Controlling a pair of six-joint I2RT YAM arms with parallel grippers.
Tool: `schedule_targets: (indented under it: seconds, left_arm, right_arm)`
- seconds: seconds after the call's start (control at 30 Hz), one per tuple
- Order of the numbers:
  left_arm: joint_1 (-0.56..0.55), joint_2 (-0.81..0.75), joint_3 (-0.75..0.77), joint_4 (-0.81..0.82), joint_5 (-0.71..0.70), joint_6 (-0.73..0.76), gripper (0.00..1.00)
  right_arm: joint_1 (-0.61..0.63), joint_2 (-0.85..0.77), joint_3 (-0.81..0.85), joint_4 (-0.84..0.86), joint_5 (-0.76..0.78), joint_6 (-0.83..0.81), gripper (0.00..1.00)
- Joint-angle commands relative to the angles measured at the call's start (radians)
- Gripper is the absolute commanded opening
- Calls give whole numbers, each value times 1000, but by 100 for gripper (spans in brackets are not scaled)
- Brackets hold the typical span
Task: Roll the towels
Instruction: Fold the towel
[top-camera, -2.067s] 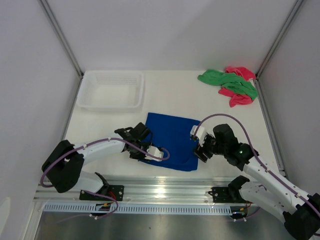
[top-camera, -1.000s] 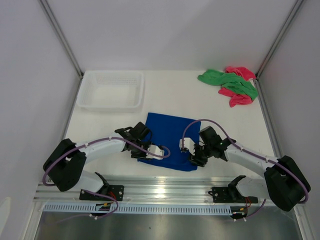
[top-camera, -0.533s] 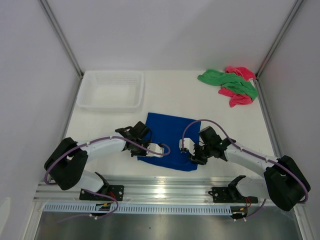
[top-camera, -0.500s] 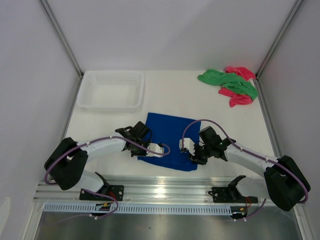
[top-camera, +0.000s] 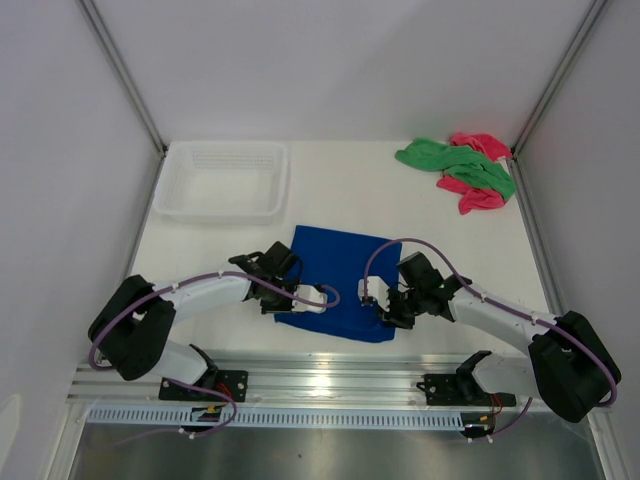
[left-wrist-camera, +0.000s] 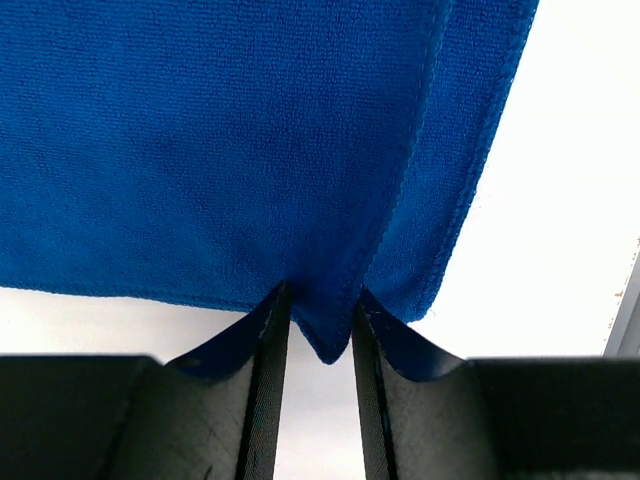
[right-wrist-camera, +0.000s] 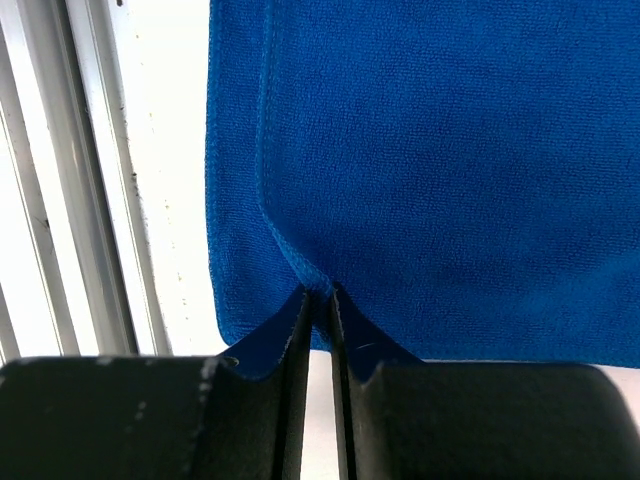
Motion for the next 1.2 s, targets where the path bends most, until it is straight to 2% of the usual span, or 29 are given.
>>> schedule_targets:
  seconds: [0.0, 0.53, 0.63, 0.73, 0.77, 0.8, 0.87, 0.93, 1.0, 1.1, 1.13, 1.17]
  left_arm:
    - [11, -19, 25, -16, 30, -15, 34]
    - [23, -53, 34, -13, 72, -38, 33]
    - [23, -36, 32, -10, 65, -37, 28]
    - [23, -29, 43, -9, 68, -43, 14]
    - [21, -30, 52, -19, 73, -44, 13]
    - [23, -33, 54, -27, 78, -46, 14]
    - [23, -46, 65, -39, 91, -46, 21]
    - [24, -55, 63, -33, 88, -41, 22]
    - [24, -53, 62, -32, 87, -44, 18]
    - [24, -36, 62, -44, 90, -40, 8]
    - [24, -33, 59, -47, 94, -38, 1]
    - [24, -27, 57, -48, 105, -41, 1]
  right_arm:
    - [7, -13, 36, -6, -17, -13, 15]
    - [8, -10, 40, -12, -20, -19, 14]
    - [8, -10, 40, -14, -22, -17, 14]
    - [8, -11, 42, -17, -19, -17, 14]
    - [10, -14, 42, -19, -17, -17, 13]
    - [8, -16, 42, -19, -16, -17, 14]
    - [8, -19, 42, -23, -16, -17, 14]
    - [8, -16, 43, -23, -19, -17, 13]
    - [8, -10, 45, -25, -20, -20, 12]
    - [8, -10, 46, -29, -17, -20, 7]
    - [8, -11, 48, -31, -17, -22, 6]
    - [8, -13, 48, -32, -16, -20, 5]
